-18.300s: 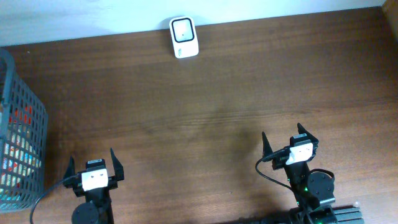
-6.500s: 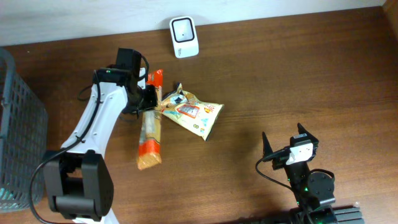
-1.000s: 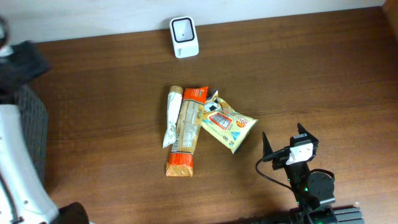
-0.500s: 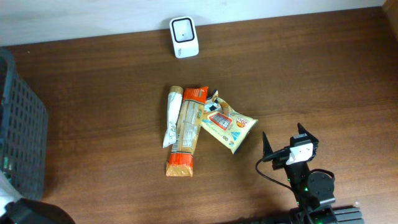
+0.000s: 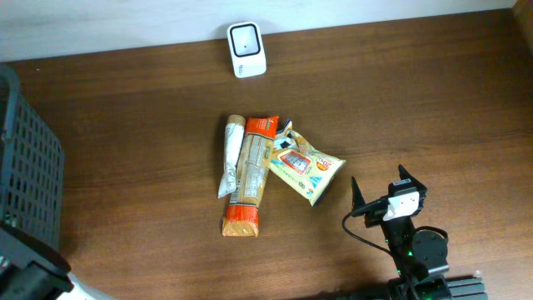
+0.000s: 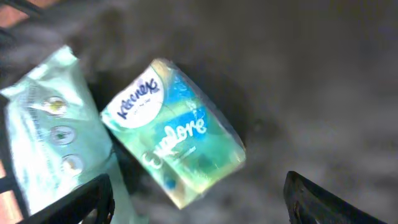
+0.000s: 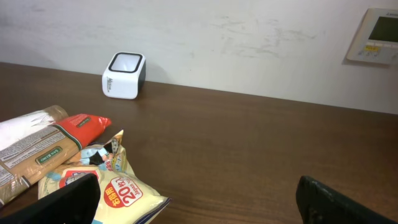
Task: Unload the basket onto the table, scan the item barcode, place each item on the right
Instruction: 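Grasp the green Kleenex tissue pack in the basket, left gripper, then place the Kleenex pack on the table left of the items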
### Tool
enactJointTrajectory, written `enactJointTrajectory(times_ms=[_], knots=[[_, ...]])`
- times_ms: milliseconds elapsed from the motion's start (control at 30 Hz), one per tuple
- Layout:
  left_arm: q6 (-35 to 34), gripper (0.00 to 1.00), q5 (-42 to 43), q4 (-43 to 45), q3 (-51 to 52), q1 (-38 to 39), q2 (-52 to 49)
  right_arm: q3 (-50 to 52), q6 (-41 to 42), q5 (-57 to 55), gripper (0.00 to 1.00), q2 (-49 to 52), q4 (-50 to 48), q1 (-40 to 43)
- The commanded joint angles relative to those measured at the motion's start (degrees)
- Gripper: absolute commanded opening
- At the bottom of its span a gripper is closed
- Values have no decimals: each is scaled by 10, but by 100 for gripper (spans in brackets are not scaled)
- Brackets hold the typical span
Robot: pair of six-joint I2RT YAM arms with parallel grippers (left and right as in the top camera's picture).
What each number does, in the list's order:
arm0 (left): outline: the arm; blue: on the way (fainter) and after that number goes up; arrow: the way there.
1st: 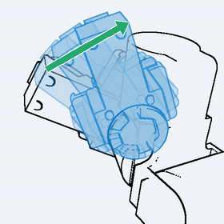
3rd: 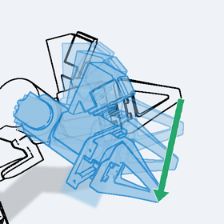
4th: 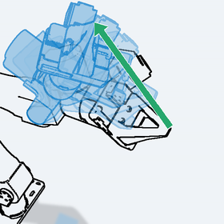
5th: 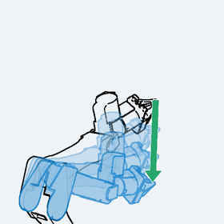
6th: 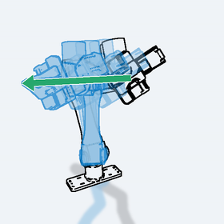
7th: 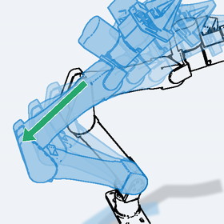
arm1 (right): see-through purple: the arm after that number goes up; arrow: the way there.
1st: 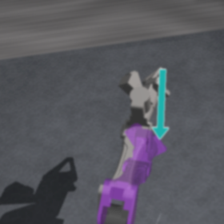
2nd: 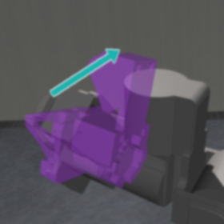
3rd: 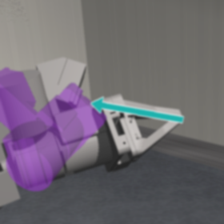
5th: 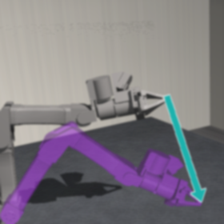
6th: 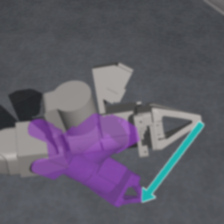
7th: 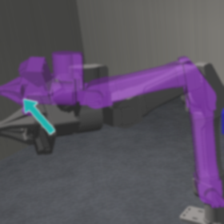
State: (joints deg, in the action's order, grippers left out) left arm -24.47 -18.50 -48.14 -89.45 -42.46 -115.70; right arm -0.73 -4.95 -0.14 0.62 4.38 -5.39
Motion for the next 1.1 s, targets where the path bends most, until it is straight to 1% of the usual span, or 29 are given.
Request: enactJointTrajectory(times_ms=[0, 133, 233, 267, 300, 367, 400, 467, 567, 600, 733, 833, 967, 1067], knots=[[7, 85, -8, 10, 5, -19, -26, 4, -2, 1, 99, -4, 2, 3], [7, 84, -8, 16, 5, -35, -48, 4, -2, 1, 99, -4, 2, 3], [7, 63, -8, 26, 5, -36, -62, 4, -2, 1, 99, -4, 2, 3], [7, 48, -8, 29, 5, -36, -64, 4, -2, 1, 99, -4, 2, 3], [7, 39, -8, 33, 5, -36, -64, 4, -2, 1, 99, -4, 2, 3], [7, 24, -8, 40, 5, -36, -64, 4, -2, 1, 99, -4, 2, 3], [7, 19, -8, 40, 5, -36, -64, 4, -2, 1, 99, -4, 2, 3], [7, 1, -7, 40, 5, -36, -64, 4, -2, 1, 99, -4, 2, 3], [7, 0, 19, 36, -3, -36, -64, 4, -2, 1, 99, -4, 2, 3], [7, 0, 50, 17, -24, -35, -63, 4, -2, 1, 99, -4, 2, 3], [8, 0, 105, -35, -91, -23, -35, 4, -2, 1, 99, -4, 2, 3], [35, 0, 172, -56, -158, 3, 31, 4, -2, 1, 99, -4, 2, 3], [36, 0, 244, -55, -204, 47, 137, 4, -2, 1, 99, -4, 2, 3], [43, 0, 257, -57, -207, 96, 210, 4, -2, 1, 99, -4, 2, 3]])
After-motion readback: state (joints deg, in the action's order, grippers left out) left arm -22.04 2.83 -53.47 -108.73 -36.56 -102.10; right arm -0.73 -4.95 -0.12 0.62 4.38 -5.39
